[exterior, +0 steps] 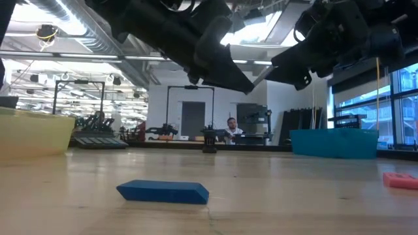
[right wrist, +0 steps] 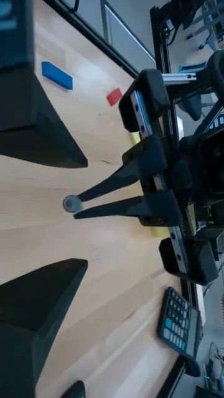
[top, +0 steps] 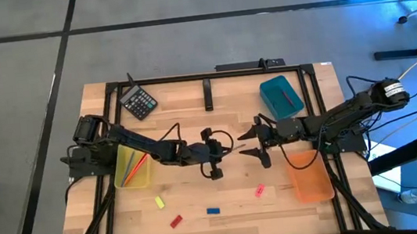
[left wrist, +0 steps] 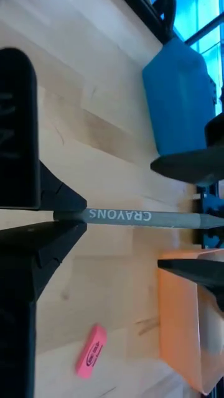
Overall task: Sort crayons/erasers/pens/pencils in bins
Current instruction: Put the gray crayon into the blue bin
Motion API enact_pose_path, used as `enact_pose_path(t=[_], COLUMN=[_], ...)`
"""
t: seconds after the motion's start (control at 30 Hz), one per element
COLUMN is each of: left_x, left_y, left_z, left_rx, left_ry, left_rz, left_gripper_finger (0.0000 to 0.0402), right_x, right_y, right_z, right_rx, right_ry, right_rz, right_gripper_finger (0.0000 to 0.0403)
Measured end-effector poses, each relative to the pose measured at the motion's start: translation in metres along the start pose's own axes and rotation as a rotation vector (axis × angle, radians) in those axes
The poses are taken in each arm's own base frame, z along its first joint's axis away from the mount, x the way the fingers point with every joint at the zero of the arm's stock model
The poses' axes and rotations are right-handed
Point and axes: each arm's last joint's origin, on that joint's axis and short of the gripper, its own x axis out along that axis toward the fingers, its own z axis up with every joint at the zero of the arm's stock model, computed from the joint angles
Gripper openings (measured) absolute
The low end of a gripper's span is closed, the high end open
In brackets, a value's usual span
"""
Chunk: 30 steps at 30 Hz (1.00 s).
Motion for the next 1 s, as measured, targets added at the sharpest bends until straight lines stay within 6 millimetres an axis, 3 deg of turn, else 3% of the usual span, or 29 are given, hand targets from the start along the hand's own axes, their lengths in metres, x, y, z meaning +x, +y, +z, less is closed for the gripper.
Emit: enact_pose_path(t=[0.13,0.47,0.77,1.0], left_x=[0.000,0.000,0.002,0.003], left_y=[0.000,0.000,0.007,0.010], left_z=[0.000,0.000,0.000,-0.005], left_rx=[0.000,-0.009,-0.059,-0.039], left_ry=[0.000,0.002,0.006,0.053], left_rz=[0.000,0.002,0.022,0.082], left_gripper_finger=[0.0009,0.0018,0.0086,0.0130], right_x=[0.001,0.001,-0.001,-0.024], right_y=[0.000,0.000,-0.008,-0.022], right_z=[0.000,0.000,0.000,0.010], right_rx=[-0.002,-0.013,0.002,0.001], right_ry=[-0.004,-0.007,0.014,0.094], right_rz=[0.001,-0.002,-0.057,-0.258], right_gripper_finger=[0.0202,0.0033,0.0048,0.0036])
